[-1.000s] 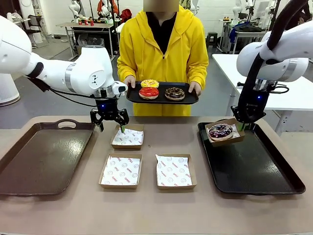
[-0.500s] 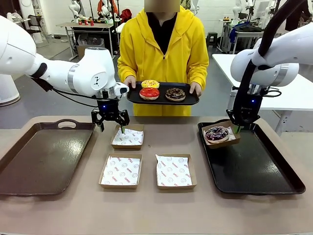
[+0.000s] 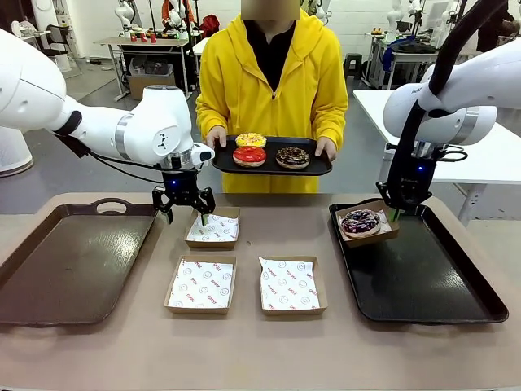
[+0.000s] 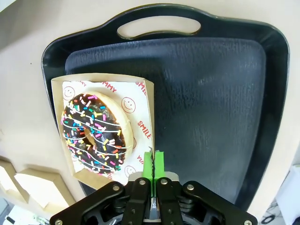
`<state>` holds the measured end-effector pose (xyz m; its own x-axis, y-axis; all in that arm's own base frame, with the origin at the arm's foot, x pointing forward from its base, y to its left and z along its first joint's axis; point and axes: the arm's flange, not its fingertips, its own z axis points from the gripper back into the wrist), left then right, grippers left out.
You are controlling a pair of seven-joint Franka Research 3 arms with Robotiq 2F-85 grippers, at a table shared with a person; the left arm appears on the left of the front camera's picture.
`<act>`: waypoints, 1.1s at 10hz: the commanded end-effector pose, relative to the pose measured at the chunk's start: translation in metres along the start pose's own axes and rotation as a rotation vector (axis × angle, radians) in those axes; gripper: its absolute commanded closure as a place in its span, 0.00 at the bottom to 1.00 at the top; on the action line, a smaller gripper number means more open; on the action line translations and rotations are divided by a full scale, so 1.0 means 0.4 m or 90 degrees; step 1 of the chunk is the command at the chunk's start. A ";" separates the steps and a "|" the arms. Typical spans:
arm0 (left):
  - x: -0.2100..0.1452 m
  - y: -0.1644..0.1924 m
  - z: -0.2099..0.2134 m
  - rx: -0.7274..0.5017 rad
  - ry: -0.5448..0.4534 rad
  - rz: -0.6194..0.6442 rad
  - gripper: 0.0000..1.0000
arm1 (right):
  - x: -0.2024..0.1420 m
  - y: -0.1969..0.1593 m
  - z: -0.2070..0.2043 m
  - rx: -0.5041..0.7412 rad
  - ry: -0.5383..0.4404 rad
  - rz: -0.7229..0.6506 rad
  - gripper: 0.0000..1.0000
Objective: Individually package the donuts and arrange them on the tray.
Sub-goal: Place the picked Paper togo box on the Handle tray while simultaneously picking up another Paper togo box from the table with the other hand.
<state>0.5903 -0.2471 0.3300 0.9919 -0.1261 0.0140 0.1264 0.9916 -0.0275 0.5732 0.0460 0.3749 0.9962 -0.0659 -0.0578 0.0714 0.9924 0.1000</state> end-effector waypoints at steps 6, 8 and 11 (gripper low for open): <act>0.023 -0.014 -0.006 0.013 -0.002 0.011 1.00 | 0.014 0.002 -0.006 0.015 -0.011 0.033 0.00; 0.022 -0.015 -0.003 0.009 -0.004 0.024 1.00 | 0.014 0.003 -0.006 0.019 -0.010 0.033 0.00; 0.022 -0.015 -0.004 0.012 0.002 0.027 1.00 | 0.015 0.001 -0.007 0.024 -0.008 0.032 0.00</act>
<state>0.5945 -0.2501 0.3272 0.9932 -0.1156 0.0147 0.1160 0.9928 -0.0289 0.5745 0.0461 0.3743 0.9984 -0.0306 -0.0465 0.0355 0.9935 0.1082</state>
